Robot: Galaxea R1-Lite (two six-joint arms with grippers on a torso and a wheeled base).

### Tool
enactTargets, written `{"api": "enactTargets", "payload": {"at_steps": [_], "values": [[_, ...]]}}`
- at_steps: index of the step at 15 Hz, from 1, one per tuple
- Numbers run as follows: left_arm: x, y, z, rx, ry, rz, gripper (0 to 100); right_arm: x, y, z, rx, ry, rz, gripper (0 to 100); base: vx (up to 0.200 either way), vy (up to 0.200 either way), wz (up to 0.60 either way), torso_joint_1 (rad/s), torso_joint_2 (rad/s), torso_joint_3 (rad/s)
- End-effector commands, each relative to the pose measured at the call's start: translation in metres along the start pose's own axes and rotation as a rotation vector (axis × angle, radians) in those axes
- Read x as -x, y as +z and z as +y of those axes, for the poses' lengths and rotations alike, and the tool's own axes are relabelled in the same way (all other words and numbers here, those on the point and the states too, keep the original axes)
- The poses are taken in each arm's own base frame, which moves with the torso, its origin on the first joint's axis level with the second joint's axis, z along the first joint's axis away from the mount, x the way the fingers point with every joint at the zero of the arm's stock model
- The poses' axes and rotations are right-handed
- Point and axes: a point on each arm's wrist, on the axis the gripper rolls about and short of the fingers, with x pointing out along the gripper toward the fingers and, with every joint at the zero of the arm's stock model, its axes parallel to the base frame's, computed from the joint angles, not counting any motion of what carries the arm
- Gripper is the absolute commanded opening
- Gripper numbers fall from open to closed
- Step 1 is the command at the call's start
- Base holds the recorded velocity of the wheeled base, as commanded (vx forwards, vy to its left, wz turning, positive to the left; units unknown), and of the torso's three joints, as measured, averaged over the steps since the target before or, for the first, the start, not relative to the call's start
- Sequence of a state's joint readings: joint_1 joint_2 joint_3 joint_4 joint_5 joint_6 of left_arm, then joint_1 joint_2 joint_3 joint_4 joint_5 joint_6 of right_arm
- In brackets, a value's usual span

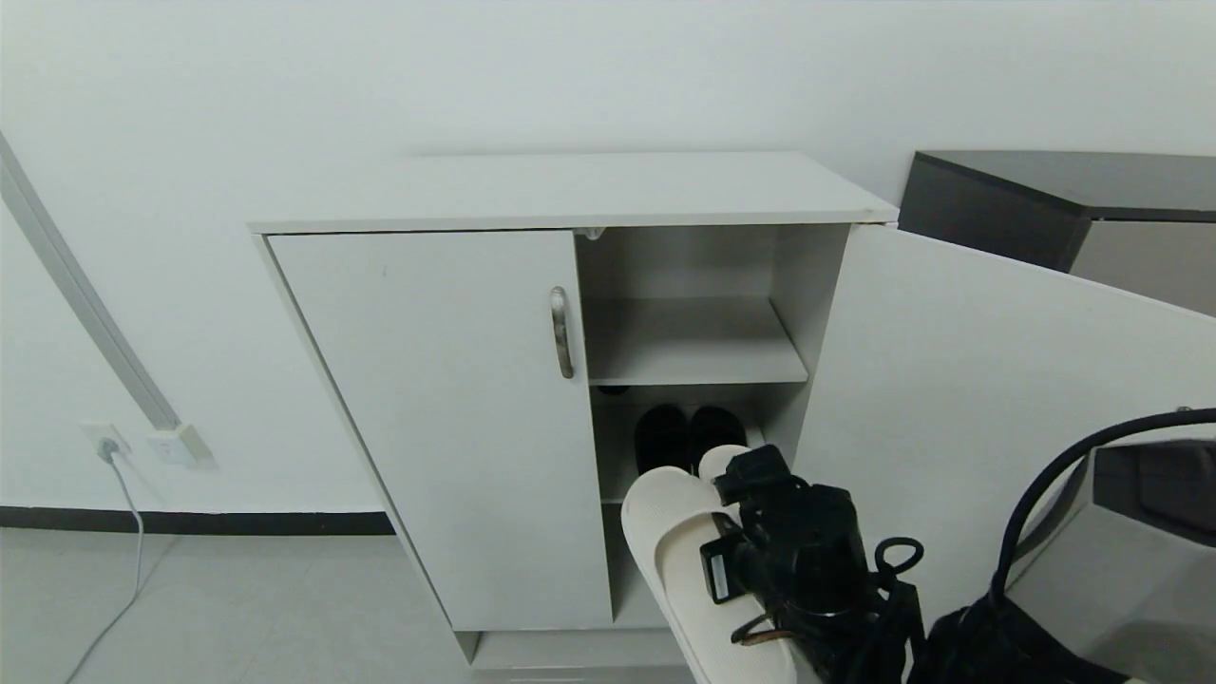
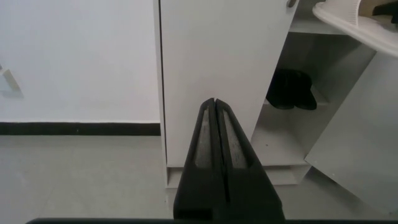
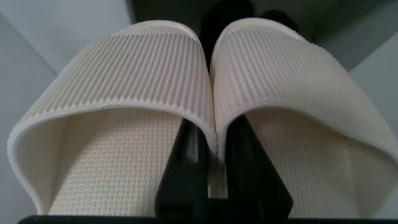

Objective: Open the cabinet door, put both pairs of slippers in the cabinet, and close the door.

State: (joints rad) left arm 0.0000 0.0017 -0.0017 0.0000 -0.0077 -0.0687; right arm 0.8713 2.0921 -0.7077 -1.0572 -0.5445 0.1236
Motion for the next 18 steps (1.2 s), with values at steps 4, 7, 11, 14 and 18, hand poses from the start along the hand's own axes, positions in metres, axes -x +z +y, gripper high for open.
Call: {"api": "enactTargets", "payload": {"at_steps": [4, 7, 11, 14, 18], "values": [[0.000, 0.000, 0.000, -0.001, 0.000, 0.000, 0, -0.013, 0.058, 0.013, -0.104, -0.083, -0.040, 0, 0.000, 0.000, 0.00, 0.000, 0.00, 0.000], [0.000, 0.000, 0.000, -0.001, 0.000, 0.000, 0, -0.009, 0.094, 0.017, -0.175, -0.145, -0.030, 0, 0.000, 0.000, 0.00, 0.000, 0.00, 0.000], [0.000, 0.000, 0.000, -0.001, 0.000, 0.000, 0, 0.018, 0.123, 0.024, -0.199, -0.120, 0.002, 0, 0.000, 0.000, 0.00, 0.000, 0.00, 0.000], [0.000, 0.000, 0.000, -0.001, 0.000, 0.000, 0, 0.011, 0.121, 0.026, -0.186, -0.166, -0.032, 0, 0.000, 0.000, 0.00, 0.000, 0.00, 0.000], [0.000, 0.000, 0.000, 0.000, 0.000, 0.000, 0, -0.005, 0.105, 0.030, -0.157, -0.167, -0.085, 0, 0.000, 0.000, 0.00, 0.000, 0.00, 0.000]]}}
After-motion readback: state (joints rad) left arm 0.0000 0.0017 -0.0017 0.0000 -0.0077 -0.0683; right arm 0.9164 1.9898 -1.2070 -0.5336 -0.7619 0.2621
